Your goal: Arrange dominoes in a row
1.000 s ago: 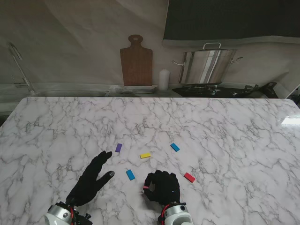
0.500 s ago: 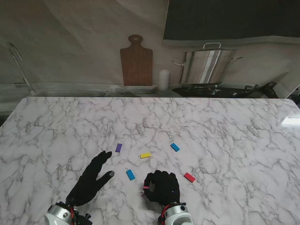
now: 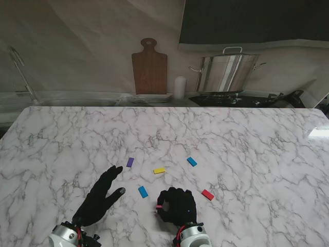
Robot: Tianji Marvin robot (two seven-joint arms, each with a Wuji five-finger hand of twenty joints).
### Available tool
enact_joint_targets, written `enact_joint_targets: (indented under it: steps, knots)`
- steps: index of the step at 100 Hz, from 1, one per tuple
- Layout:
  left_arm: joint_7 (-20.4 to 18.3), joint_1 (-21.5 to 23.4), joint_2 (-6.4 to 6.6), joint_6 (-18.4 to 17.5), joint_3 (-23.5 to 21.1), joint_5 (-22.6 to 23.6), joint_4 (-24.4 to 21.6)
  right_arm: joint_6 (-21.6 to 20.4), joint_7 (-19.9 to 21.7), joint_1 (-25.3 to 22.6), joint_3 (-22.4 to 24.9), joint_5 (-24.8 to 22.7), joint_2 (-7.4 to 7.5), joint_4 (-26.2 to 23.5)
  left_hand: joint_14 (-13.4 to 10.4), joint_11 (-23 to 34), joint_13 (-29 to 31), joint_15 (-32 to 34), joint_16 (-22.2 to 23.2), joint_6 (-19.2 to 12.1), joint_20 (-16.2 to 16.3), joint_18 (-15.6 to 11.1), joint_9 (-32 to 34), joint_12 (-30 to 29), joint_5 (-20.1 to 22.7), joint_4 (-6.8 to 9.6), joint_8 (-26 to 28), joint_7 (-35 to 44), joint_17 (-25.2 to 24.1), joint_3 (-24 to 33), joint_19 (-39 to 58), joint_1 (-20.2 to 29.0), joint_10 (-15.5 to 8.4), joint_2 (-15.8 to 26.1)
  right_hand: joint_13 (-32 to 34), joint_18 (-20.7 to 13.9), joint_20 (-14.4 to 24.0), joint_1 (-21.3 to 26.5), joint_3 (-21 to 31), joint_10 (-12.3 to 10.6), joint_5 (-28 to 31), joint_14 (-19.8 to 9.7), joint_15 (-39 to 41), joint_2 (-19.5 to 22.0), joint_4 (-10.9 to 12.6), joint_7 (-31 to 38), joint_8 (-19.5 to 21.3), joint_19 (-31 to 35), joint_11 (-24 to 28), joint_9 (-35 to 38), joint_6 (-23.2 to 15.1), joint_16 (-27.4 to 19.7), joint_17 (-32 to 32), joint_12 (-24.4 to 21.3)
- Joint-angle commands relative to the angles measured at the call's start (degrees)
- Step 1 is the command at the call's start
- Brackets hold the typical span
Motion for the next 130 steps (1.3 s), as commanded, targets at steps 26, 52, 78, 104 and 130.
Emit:
enact_joint_targets:
  steps: [26,52,78,104,130]
  knots:
    - [-0.8,0.2,-0.08,-0.2,0.2,0.0,0.2,0.5,1.1,-0.3,-0.2,-0.1,0.21,-0.4,-1.1,-0.2,-0.7,-0.2,0.2,0.0,0.8,-1.6,-0.7,-0.1,-0.8,1.48,0.9,0.1,0.0,-0.3,-0.1,1.8,-0.6,0.4,-3.7,-2.0,1.1,-0.6,1.4,0.2,-3.6,-0.8,-0.5,-2.7,0.2,-2.5,-0.3,0.9,-1.4,-3.4,1.1,0.5,-1.4,-0.8]
    - [-0.7,0.2,-0.11,-0.2,0.1,-0.1,0.2,0.5,1.8,-0.3,-0.2,-0.3,0.43,-0.6,-1.1,-0.2,-0.7,-0.2,0.2,0.0,0.8,-1.6,-0.7,-0.1,-0.8,1.48,0.9,0.1,0.0,-0.3,-0.1,1.9,-0.6,0.4,-4.5,-2.2,1.4,-2.3,1.8,-0.1,-5.2,-1.2,-1.0,-0.6,1.7,-11.2,2.8,0.4,-1.6,-5.1,3.3,0.5,-1.9,-1.1]
    - [-0.7,0.1,-0.11,-0.3,0.1,-0.1,0.2,0.3,2.9,-1.1,0.5,-1.2,1.02,-2.3,-1.1,-0.2,-0.7,-0.2,0.2,-0.1,0.8,-1.6,-0.7,-0.2,-0.8,1.49,0.9,0.1,0.0,-0.3,-0.1,1.9,-0.6,0.3,-5.9,-2.3,1.5,-7.3,0.5,0.0,-7.7,-1.5,-2.1,2.7,7.2,-22.2,9.1,-0.5,-2.5,-7.4,5.3,0.2,-3.0,-1.4]
    - [-0.8,0.1,-0.09,-0.2,0.1,-0.2,0.2,0.6,7.8,-4.9,4.6,-4.9,3.21,-10.1,-1.2,-0.2,-0.7,-0.2,0.2,-0.1,0.8,-1.6,-0.7,-0.2,-0.8,1.48,0.9,0.1,0.0,-0.3,-0.1,1.8,-0.6,0.4,-3.7,0.0,0.4,-10.6,-7.2,1.4,-11.5,-1.1,-15.1,8.9,7.5,-27.1,8.5,-5.0,-14.0,-7.3,7.4,-6.2,-4.0,-9.7]
    - [-1.0,0.2,-0.06,-0.1,0.1,-0.4,0.1,1.1,12.3,-9.5,11.7,-10.2,5.08,-16.5,-1.2,-0.2,-0.7,-0.2,0.1,-0.1,0.8,-1.6,-0.7,-0.2,-0.8,1.49,0.9,0.0,0.0,-0.3,-0.1,1.8,-0.6,0.4,0.5,3.2,-3.6,-9.7,-10.8,2.8,-12.3,-0.9,-29.0,13.7,8.7,-29.7,7.6,-14.0,-24.7,-3.4,8.2,-12.1,-3.2,-18.8]
